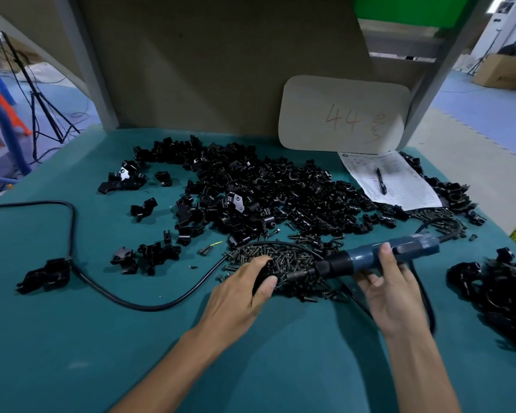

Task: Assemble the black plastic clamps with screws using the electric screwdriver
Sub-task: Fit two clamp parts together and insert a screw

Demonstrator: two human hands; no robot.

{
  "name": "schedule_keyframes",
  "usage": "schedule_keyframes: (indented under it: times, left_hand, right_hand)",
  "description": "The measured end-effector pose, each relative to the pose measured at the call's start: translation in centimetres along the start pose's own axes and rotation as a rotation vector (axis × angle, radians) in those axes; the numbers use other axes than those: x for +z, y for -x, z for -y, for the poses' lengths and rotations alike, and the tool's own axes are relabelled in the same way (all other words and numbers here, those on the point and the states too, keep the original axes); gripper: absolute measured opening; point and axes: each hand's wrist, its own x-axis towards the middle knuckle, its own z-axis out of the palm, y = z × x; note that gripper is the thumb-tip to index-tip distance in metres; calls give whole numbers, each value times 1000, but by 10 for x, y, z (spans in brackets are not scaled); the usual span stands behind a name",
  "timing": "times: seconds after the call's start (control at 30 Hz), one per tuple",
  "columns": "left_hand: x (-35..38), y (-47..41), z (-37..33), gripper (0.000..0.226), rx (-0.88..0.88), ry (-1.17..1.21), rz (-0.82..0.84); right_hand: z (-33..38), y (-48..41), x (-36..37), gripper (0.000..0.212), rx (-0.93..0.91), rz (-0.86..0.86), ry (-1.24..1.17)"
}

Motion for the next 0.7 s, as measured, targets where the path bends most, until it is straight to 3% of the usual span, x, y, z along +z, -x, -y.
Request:
schedule_keyframes:
  times: [0.47,0.7]
  left_hand:
    - [-2,-2,-1,61,-10,-39,14]
    - [-1,-2,-3,51,12,-100,17]
  right_hand:
    - [-10,-2,-1,45,4,75,-30]
    - [-18,-4,-7,54,52,96,-30]
